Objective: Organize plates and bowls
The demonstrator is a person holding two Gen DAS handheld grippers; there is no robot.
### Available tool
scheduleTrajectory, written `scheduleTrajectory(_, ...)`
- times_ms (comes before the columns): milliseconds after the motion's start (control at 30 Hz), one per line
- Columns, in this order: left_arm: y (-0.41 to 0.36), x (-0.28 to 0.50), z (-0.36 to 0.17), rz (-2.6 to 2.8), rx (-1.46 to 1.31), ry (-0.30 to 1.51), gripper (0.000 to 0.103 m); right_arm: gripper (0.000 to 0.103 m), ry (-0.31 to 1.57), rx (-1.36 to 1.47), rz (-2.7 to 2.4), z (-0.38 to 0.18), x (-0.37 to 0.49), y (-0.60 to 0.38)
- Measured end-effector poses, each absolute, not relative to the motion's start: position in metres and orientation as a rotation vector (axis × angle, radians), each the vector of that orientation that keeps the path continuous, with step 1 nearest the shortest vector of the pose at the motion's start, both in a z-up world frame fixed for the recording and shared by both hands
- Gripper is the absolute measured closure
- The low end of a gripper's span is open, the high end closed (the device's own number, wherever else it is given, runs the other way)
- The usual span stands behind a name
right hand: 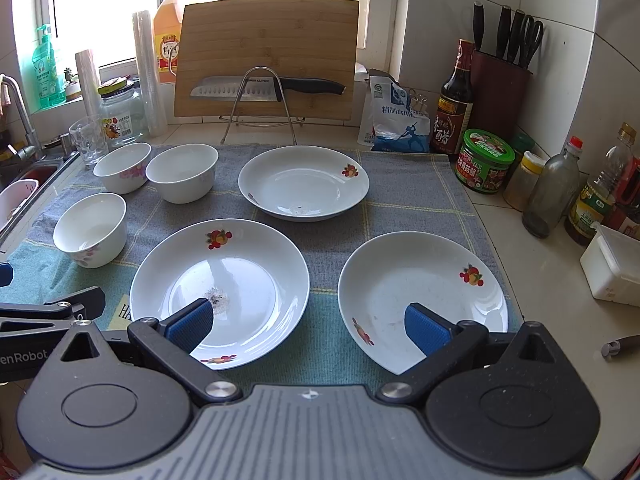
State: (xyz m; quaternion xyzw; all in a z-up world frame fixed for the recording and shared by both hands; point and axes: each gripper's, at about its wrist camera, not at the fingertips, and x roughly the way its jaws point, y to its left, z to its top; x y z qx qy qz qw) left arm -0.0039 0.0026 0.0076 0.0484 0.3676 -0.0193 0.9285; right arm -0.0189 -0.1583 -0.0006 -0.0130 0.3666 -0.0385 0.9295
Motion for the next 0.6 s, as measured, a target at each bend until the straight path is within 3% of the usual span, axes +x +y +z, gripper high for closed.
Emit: scheduleTrajectory(600, 0.0026, -0.0036, 0.0091, -0.038, 0.097, 0.754, 0.001, 0.000, 0.747, -0.028, -0.078, 0.0004, -0.0192, -0.1591)
